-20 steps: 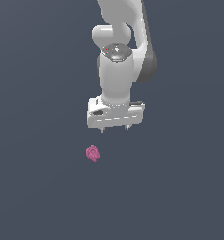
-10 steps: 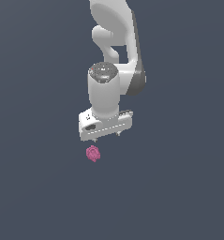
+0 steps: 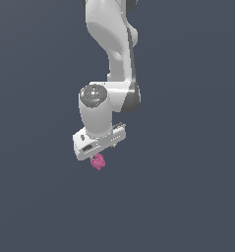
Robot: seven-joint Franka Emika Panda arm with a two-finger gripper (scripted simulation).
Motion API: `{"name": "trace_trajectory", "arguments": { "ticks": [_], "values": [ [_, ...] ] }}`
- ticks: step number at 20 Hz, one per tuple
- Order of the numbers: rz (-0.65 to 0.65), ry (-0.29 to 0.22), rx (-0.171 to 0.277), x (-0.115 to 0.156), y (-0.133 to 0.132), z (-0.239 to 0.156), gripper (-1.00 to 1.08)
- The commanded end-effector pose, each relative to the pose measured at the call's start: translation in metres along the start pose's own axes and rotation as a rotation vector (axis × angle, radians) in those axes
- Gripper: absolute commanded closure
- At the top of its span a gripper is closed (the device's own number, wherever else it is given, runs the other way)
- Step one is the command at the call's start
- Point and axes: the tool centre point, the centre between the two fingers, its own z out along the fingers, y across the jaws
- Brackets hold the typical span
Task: Pick up the object and move it to a goal position.
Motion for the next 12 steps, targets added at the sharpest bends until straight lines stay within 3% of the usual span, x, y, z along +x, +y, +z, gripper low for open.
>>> {"name": "trace_trajectory", "arguments": {
  "ticks": [1, 12],
  "values": [
    [-0.047, -0.004, 0.004, -0.003, 0.008, 0.009, -0.92],
    [-0.159, -0.013, 0.015, -0.011, 0.027, 0.033, -0.92]
  ]
}}
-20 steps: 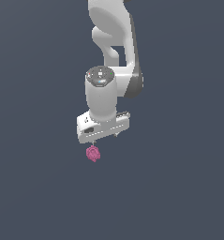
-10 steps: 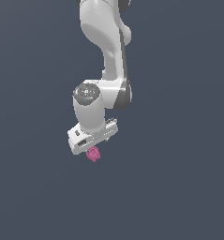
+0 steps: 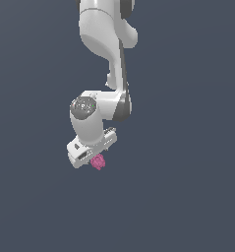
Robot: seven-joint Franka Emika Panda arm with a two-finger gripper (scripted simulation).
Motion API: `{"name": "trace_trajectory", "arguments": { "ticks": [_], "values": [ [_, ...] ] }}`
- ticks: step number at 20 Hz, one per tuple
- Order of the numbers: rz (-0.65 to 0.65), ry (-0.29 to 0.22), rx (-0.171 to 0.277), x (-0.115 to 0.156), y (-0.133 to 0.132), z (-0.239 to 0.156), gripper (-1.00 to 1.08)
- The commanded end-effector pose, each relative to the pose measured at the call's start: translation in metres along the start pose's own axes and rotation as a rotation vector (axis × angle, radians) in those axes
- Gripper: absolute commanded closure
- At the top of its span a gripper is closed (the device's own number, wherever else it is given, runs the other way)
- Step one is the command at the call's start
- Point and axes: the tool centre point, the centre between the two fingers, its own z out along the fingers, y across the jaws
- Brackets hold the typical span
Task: Pick up the object and move it to a goal position.
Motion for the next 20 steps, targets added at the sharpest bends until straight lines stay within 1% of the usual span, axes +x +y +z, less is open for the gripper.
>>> {"name": "trace_trajectory", "arguments": {
  "ticks": [1, 8, 16, 20],
  "values": [
    [-0.015, 0.0, 0.001, -0.001, 0.002, 0.003, -0.92],
    [-0.015, -0.001, 0.002, -0.002, 0.003, 0.007, -0.92],
    [-0.019, -0.001, 0.002, -0.002, 0.002, 0.044, -0.92],
    [-0.019, -0.001, 0.002, -0.002, 0.002, 0.054, -0.92]
  ]
}}
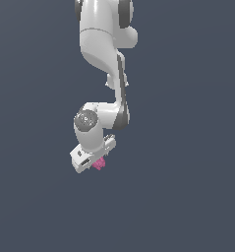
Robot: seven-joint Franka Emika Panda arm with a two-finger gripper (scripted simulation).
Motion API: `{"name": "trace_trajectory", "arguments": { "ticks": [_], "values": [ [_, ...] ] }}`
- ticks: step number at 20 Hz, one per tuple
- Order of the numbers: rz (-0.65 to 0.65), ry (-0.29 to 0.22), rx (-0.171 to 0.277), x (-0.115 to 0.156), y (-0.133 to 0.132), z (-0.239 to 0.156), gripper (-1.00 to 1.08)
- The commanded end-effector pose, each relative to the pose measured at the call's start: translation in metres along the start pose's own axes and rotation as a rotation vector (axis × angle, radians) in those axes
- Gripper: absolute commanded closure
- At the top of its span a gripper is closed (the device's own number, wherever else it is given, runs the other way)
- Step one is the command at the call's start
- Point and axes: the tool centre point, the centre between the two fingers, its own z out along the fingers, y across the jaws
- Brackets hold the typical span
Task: Pick up the object and move it to a goal position.
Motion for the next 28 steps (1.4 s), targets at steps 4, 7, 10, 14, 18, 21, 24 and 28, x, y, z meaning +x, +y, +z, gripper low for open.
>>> {"name": "trace_trajectory", "arguments": {
  "ticks": [4, 7, 10, 14, 18, 21, 24, 28],
  "values": [
    [0.0, 0.001, -0.001, 0.001, 0.001, 0.002, 1.08],
    [0.0, 0.001, -0.001, 0.001, 0.001, 0.002, 1.08],
    [0.0, 0.001, -0.001, 0.001, 0.001, 0.002, 1.08],
    [0.0, 0.001, -0.001, 0.001, 0.001, 0.002, 1.08],
    [0.0, 0.001, -0.001, 0.003, -0.001, -0.002, 1.08],
    [0.0, 0.001, -0.001, 0.006, -0.006, -0.011, 1.08],
    [0.0, 0.001, -0.001, 0.011, -0.013, -0.026, 1.08],
    [0.0, 0.001, -0.002, 0.022, -0.028, -0.054, 1.08]
  ]
}}
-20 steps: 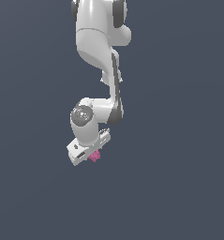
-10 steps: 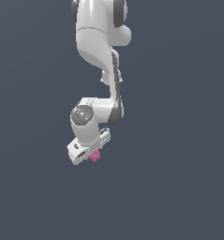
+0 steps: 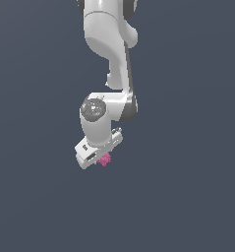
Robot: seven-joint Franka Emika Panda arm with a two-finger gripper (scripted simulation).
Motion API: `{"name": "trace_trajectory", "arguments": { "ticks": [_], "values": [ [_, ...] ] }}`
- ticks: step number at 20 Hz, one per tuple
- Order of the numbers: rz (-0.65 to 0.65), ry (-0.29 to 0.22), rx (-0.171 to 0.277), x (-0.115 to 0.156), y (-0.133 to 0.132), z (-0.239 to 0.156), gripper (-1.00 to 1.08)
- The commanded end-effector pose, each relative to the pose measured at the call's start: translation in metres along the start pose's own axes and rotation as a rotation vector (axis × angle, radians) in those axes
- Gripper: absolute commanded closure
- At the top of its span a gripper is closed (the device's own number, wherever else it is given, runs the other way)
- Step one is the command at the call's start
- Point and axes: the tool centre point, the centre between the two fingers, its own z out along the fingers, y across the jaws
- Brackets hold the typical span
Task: Pick up the object and move it to a goal position.
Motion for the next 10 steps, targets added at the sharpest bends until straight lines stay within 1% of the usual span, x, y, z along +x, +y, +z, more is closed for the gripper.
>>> {"name": "trace_trajectory", "arguments": {
  "ticks": [1, 10],
  "values": [
    [-0.001, 0.001, -0.001, 0.008, -0.01, -0.021, 1.08],
    [-0.001, 0.0, -0.002, 0.042, -0.057, -0.114, 1.08]
  ]
}}
